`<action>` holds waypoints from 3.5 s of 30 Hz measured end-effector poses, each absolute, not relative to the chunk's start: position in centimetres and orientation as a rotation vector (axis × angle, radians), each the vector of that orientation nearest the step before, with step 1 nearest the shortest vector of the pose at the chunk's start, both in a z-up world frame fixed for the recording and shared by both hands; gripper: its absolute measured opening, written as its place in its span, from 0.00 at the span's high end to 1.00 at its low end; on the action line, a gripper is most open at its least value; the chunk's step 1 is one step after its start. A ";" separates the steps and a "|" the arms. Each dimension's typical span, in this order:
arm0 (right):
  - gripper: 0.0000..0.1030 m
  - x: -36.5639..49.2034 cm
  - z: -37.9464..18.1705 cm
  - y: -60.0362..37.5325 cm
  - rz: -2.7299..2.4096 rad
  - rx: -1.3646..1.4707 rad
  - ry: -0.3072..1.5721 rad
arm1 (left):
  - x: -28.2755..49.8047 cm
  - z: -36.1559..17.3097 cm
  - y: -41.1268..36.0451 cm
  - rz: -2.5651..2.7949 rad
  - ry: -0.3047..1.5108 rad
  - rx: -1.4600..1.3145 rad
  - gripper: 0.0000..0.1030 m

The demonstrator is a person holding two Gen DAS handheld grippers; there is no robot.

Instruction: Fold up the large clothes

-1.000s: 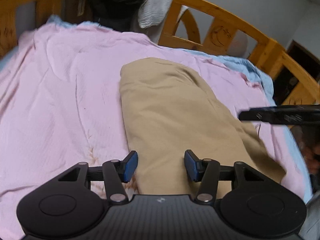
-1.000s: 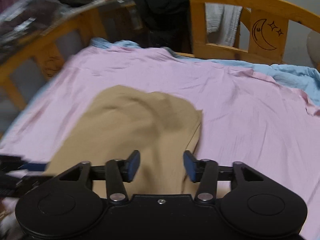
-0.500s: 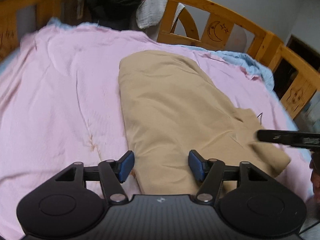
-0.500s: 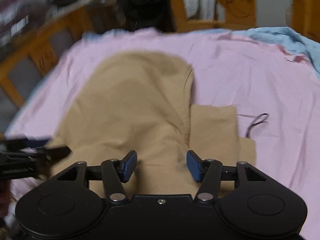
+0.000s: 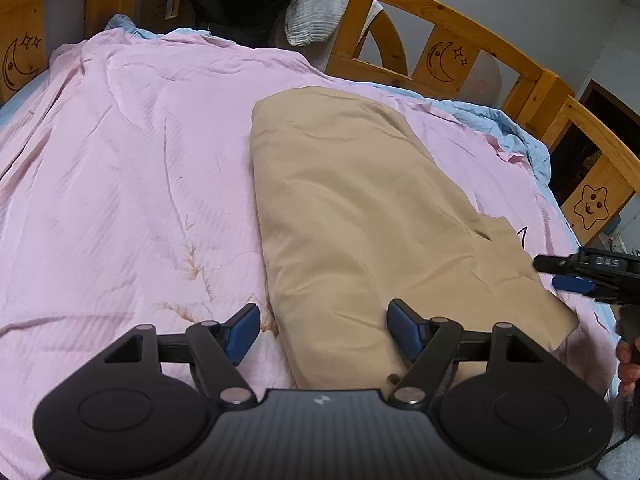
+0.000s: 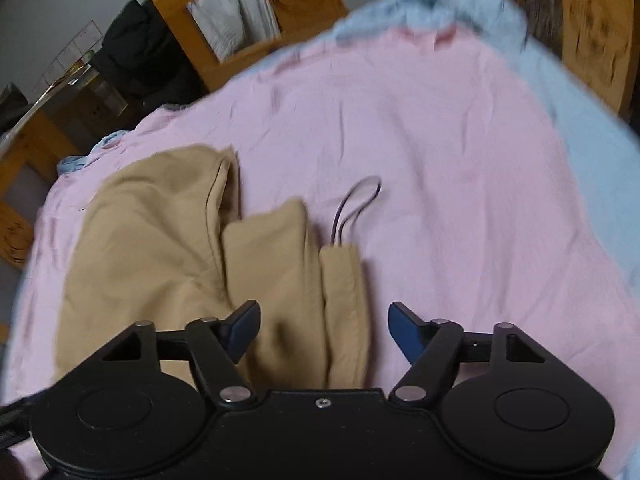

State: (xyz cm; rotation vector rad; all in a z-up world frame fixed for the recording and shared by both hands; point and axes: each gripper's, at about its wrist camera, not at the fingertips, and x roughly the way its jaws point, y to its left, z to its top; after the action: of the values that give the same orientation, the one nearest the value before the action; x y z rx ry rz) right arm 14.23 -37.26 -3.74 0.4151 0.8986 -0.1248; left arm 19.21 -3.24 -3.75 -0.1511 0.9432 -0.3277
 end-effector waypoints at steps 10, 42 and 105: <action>0.60 16.0 -5.6 -37.5 -0.051 0.430 0.931 | 19.3 -3.8 -3.3 -0.321 0.945 -0.138 0.23; 0.83 14.9 -5.2 -39.0 0.112 0.594 0.984 | 21.2 -4.0 -1.7 -0.468 0.989 -0.147 0.24; 0.70 17.6 -7.2 -35.0 0.434 0.432 0.943 | 28.8 -4.0 -7.1 -0.428 1.068 -0.090 0.32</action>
State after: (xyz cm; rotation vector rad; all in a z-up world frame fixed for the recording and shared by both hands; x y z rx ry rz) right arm 17.63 -35.02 -7.19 0.4316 0.9432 0.4340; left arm 28.77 -7.14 -3.99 -0.0902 1.0680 -0.4279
